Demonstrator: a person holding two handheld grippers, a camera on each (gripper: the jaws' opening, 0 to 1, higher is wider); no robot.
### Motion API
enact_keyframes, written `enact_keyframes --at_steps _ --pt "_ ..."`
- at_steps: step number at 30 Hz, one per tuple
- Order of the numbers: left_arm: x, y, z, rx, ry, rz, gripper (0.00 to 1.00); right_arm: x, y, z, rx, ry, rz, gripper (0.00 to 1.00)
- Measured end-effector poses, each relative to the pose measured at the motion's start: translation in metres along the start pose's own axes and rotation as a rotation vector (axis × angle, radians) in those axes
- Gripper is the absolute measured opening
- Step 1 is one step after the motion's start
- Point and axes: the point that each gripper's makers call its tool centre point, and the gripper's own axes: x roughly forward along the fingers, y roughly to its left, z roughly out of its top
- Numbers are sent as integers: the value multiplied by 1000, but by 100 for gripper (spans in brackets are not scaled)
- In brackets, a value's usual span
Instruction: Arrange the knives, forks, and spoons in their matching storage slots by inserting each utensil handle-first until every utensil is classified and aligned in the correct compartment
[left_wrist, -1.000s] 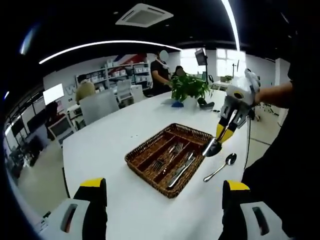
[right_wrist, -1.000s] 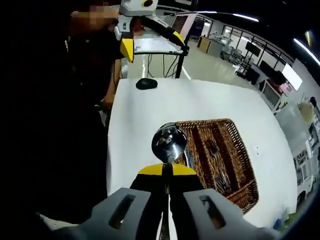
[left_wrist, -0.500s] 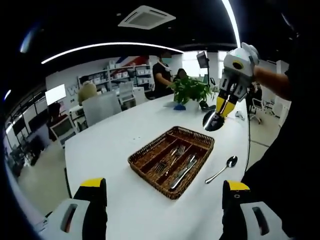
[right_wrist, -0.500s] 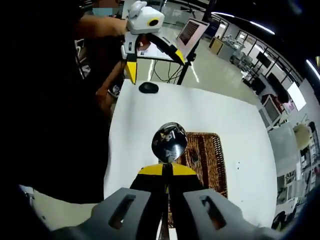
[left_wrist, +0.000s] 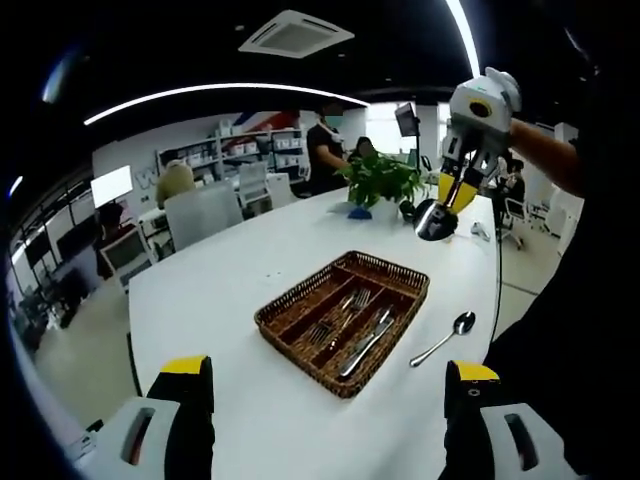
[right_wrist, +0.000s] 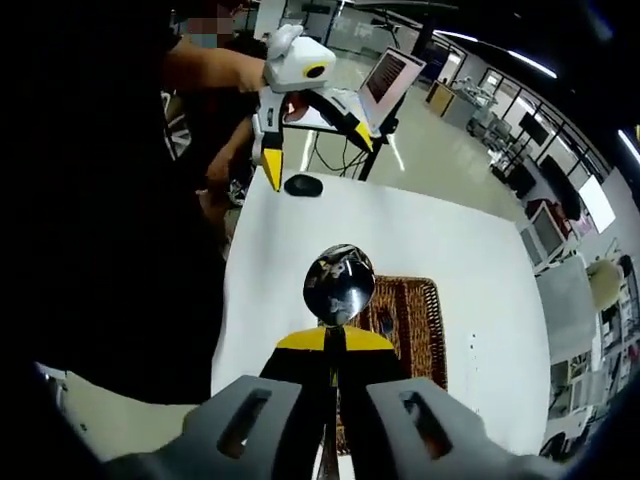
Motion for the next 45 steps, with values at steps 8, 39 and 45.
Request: enact_keyframes --at_steps 8,39,45 --pt "0 3 -3 -6 -1 1 100 3 -15 -2 -18 7 -8 0" --pt "2 12 -17 -46 20 20 100 22 -108 -2 -54 -13 10 0" --pt "1 11 -20 -56 33 34 100 29 -133 -5 -37 -26 31 0"
